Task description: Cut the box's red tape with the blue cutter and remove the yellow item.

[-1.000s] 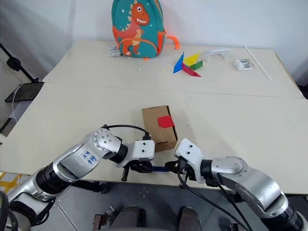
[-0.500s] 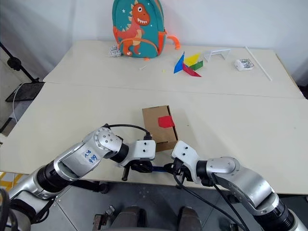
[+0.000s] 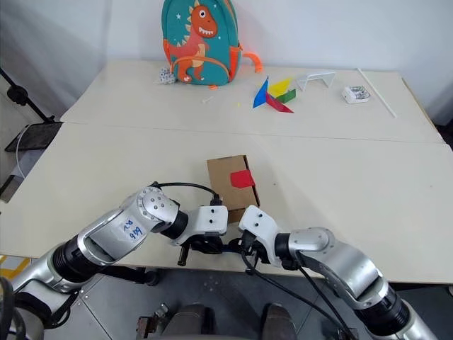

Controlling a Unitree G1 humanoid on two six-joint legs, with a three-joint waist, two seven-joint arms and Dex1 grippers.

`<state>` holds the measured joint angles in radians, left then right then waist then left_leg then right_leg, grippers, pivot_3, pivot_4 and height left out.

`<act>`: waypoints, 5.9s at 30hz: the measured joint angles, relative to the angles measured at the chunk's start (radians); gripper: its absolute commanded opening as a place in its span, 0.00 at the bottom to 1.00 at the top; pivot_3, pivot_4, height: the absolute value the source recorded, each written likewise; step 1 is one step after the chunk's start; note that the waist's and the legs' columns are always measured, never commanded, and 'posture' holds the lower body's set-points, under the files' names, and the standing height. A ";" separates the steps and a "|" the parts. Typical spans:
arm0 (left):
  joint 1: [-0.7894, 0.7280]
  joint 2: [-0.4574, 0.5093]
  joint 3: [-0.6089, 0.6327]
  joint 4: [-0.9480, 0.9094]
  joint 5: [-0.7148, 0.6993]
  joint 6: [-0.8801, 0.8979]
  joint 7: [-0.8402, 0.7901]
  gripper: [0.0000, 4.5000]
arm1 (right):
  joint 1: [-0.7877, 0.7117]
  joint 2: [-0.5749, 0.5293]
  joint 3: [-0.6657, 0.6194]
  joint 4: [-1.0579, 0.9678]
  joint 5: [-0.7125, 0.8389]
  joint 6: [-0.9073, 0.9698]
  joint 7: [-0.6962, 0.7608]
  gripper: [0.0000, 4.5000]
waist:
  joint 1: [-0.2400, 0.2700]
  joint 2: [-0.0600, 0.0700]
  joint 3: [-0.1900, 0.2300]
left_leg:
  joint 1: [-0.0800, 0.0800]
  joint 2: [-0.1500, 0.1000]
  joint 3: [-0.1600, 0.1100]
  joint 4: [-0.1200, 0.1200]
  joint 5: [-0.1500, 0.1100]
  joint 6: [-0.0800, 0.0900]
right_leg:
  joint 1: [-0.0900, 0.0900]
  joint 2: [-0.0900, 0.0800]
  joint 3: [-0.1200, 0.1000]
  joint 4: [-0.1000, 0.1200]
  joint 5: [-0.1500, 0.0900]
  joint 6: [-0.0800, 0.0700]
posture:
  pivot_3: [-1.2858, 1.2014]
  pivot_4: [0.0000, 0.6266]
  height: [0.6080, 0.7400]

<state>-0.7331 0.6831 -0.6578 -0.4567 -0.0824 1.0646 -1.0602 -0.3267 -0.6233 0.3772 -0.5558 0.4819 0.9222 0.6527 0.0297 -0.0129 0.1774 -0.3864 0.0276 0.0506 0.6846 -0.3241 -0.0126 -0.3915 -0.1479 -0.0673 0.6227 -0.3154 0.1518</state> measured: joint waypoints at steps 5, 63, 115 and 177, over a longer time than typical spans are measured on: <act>-0.001 0.006 0.000 0.000 0.000 0.008 -0.001 0.09 | -0.007 0.028 0.010 0.018 -0.019 0.000 0.010 0.00 | -0.005 -0.001 -0.001 | 0.002 0.000 0.000 0.000 0.000 0.000 | 0.000 0.000 0.001 0.002 0.000 0.000 | 0.52 0.24 1.00; 0.041 -0.116 0.244 0.185 0.031 -0.892 -0.077 0.09 | -0.008 -0.395 -0.301 0.060 1.472 0.012 -0.763 1.00 | -0.003 -0.002 0.002 | -0.004 0.002 0.001 0.000 0.000 0.001 | -0.002 0.000 -0.001 -0.006 0.003 0.001 | 0.52 0.24 1.00; 0.041 -0.117 0.246 0.160 0.066 -0.848 -0.055 0.09 | -0.064 -0.241 -0.296 0.179 1.501 0.103 -0.884 0.06 | -0.003 -0.002 0.002 | -0.004 0.002 0.001 0.000 -0.001 0.001 | -0.002 0.000 -0.001 -0.006 0.003 0.001 | 0.52 0.24 1.00; -0.181 -0.295 0.514 0.931 -0.166 -0.798 -0.055 0.00 | 0.126 -0.656 -0.662 -0.144 1.477 -0.243 -1.155 0.02 | -0.005 -0.005 0.004 | -0.006 0.002 0.004 -0.001 -0.001 0.002 | -0.003 0.000 -0.003 -0.011 0.005 0.003 | 0.52 0.24 1.00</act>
<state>-0.9139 0.3885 -0.1437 0.4741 -0.2486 0.2663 -1.1151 -0.2008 -1.2788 -0.2843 -0.6995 1.9592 0.6793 -0.5026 0.0246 -0.0180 0.1815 -0.3924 0.0294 0.0544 0.6835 -0.3253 -0.0102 -0.3944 -0.1478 -0.0699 0.6115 -0.3101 0.1550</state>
